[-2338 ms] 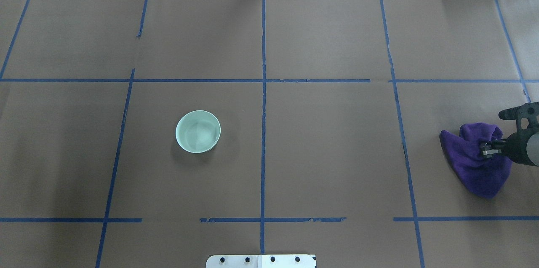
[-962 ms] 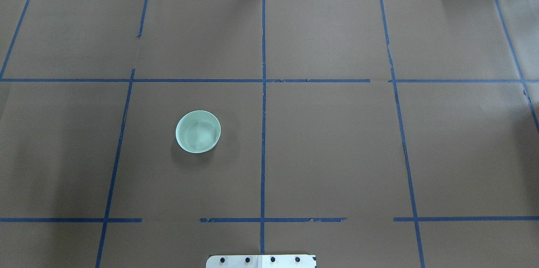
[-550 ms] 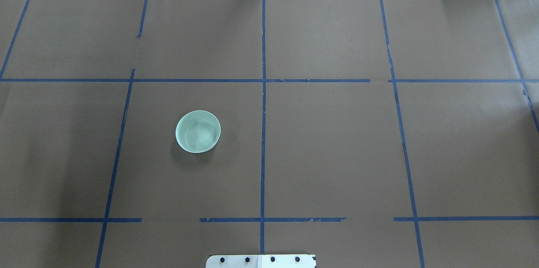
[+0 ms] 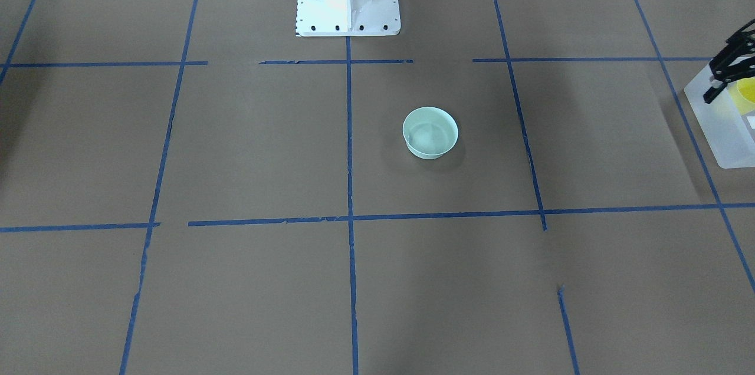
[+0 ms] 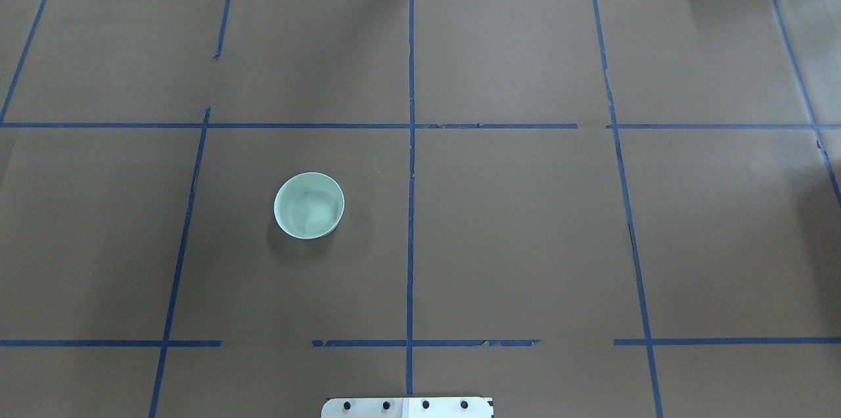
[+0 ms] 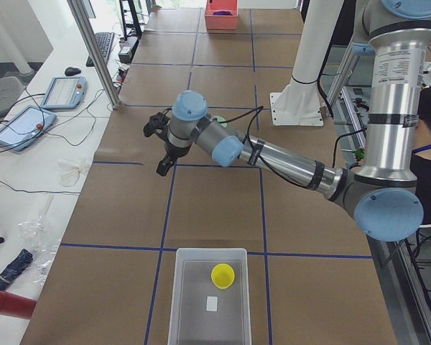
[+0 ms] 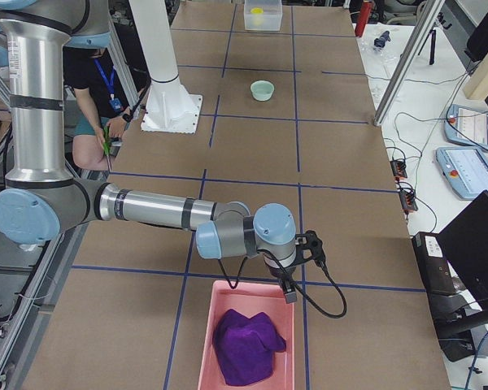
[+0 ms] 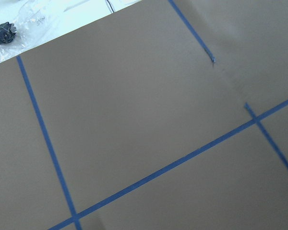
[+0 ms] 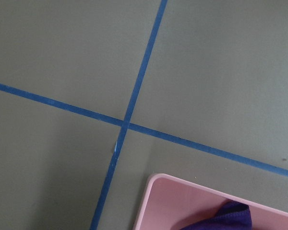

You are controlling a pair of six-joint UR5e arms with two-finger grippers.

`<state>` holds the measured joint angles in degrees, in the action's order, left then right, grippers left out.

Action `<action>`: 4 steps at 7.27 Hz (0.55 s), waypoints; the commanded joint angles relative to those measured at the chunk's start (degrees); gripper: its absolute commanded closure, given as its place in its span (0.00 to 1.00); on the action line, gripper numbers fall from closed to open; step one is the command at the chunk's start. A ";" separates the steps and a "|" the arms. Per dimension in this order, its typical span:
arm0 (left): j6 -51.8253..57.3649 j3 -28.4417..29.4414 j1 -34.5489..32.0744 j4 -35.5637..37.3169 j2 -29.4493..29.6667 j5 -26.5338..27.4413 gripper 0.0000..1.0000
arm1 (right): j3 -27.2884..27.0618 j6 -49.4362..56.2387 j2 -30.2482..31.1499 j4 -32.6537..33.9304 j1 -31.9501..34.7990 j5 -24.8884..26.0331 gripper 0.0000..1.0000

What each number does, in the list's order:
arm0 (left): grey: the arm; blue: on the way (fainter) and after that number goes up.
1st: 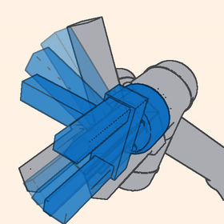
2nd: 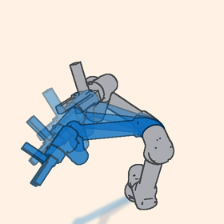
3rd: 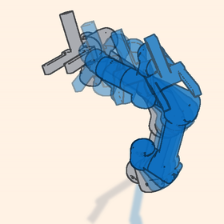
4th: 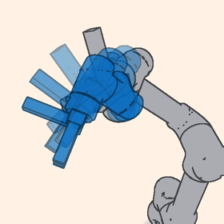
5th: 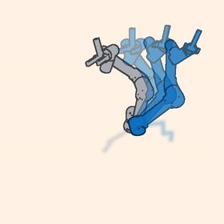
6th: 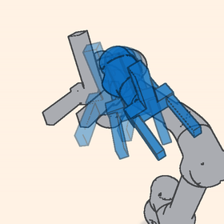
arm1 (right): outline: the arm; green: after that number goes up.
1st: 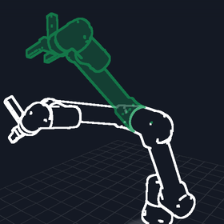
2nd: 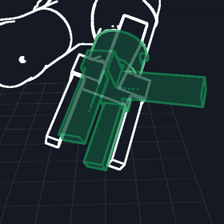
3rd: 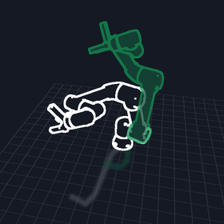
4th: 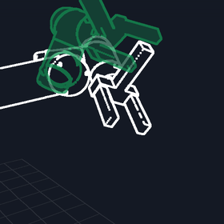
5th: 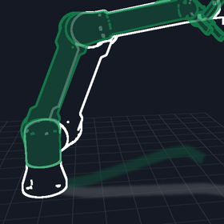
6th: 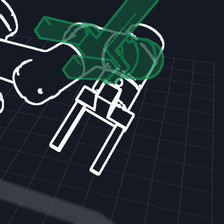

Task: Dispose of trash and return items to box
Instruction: 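Reach the left gripper to the green bowl rim and grasp it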

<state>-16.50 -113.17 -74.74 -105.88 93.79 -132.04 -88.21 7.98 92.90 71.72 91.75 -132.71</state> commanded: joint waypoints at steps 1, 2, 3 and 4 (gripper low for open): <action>-20.23 -5.54 12.72 1.12 3.15 5.28 0.00 | -0.03 -1.13 0.09 -1.32 -0.61 -1.93 0.00; -30.16 -7.39 19.48 0.59 3.24 10.61 0.00 | -0.12 -1.04 0.18 -1.32 -0.61 -2.90 0.00; -39.92 -7.32 25.98 -0.37 3.94 14.93 0.00 | -0.12 -1.04 0.35 -1.49 -0.61 -3.26 0.00; -49.93 -7.06 32.23 -1.07 5.34 19.58 0.00 | -0.21 -1.04 0.44 -1.58 -0.61 -3.26 0.00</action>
<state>-54.39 -120.12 -50.21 -106.07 97.82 -117.95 -88.34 6.94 93.21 70.27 91.15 -135.69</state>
